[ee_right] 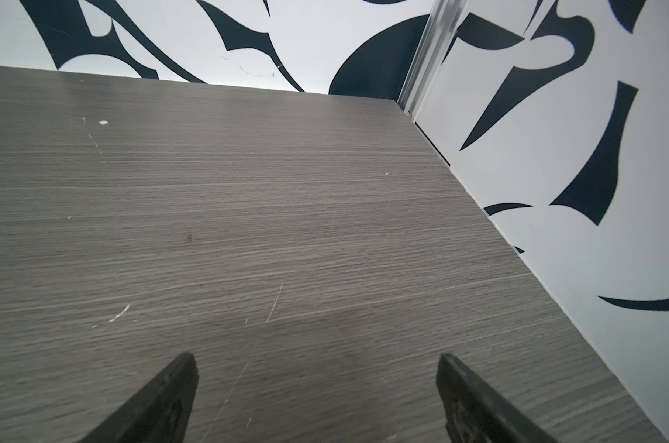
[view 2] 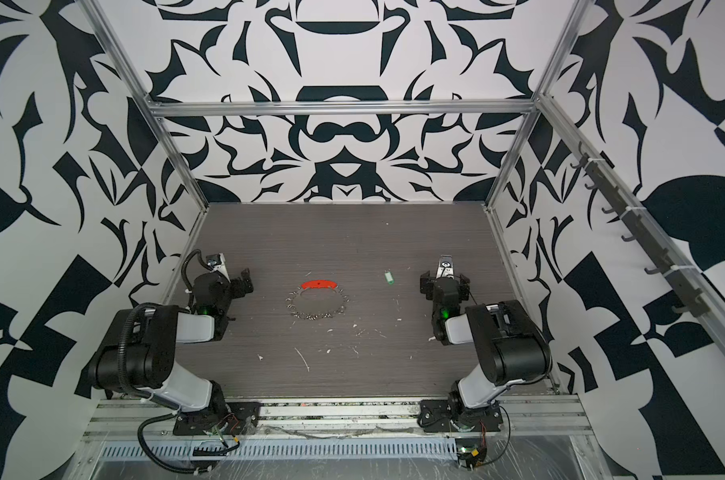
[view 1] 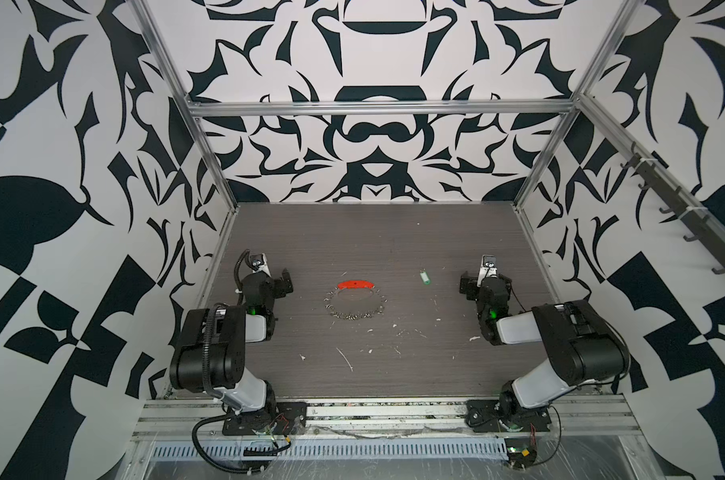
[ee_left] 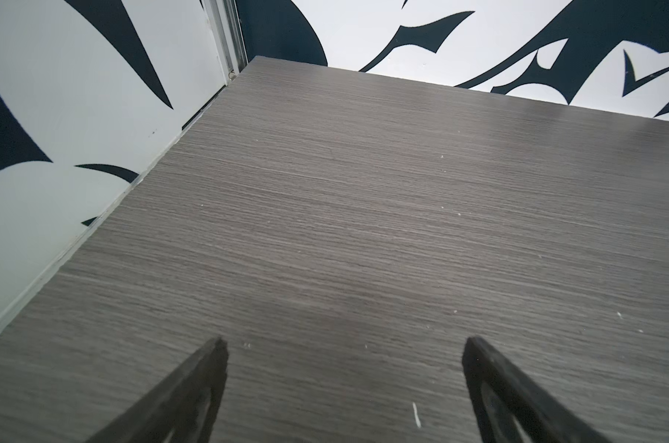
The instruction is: Put the keys on the keyring
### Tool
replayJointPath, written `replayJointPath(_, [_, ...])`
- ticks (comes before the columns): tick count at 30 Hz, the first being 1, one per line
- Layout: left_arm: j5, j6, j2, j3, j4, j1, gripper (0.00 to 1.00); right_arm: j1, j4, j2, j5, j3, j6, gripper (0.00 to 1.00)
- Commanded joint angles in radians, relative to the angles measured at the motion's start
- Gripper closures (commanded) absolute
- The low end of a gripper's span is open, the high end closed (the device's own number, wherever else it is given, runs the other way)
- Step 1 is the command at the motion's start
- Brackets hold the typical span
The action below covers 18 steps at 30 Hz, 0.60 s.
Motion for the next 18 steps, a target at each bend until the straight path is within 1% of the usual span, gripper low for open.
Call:
replayJointPath(1, [0.008,0.000,-0.012,0.015,-0.004,0.003,0.01,-0.001,0.034,-0.003,-0.023,0.004,-0.003,0.00])
replayJointPath(18, [0.007,0.001,-0.011,0.015,-0.004,0.003,0.00,-0.001,0.034,-0.003,-0.046,0.004,-0.012,0.00])
